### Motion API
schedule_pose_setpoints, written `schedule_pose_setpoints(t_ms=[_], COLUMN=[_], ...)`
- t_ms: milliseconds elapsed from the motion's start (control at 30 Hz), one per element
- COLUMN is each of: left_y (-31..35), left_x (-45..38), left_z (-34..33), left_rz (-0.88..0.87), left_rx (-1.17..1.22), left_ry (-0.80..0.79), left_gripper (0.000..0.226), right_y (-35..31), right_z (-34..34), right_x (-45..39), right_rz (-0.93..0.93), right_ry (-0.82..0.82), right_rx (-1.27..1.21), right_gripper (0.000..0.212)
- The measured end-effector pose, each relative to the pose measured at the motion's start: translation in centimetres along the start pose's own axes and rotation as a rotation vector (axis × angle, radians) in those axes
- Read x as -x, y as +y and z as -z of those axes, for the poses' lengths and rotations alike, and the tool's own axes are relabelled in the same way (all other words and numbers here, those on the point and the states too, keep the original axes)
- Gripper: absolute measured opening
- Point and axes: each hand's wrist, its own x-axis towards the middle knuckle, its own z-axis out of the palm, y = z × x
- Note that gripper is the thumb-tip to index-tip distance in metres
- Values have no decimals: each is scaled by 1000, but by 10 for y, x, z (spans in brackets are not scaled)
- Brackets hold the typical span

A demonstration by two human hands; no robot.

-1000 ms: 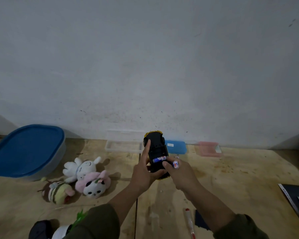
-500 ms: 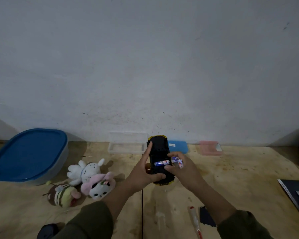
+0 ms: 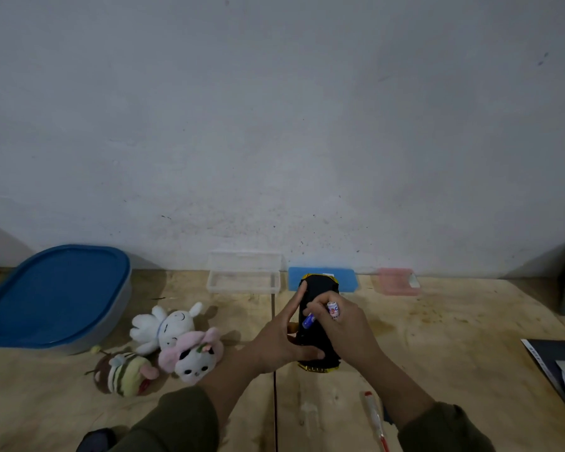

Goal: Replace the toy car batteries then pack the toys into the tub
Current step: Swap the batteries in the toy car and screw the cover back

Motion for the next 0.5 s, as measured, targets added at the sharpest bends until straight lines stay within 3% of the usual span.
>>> schedule_pose_setpoints(t_ms=[100,200,267,400,500], left_y=[-3,-7,-9,-13,-13], left_x=[3,8,13,19,21], left_z=[1,2,1,-7,-16], left_rz=[18,42,46,40,61], left_rx=[-26,-87,-98,-182,-190], left_ry=[-4,14,14,15,90], left_gripper=[117,123,124,125,127], right_y=[-2,2,4,8,13], right_z=[-2,-2,-4,-10,-12], right_x=[0,-1,2,6,5], right_rz=[-33,-27,-31,-85,-60], right_ry=[56,43,8,-41,-64], right_rx=[-127,-92,-40,-9,-24], right_gripper=[20,9,25,78,85])
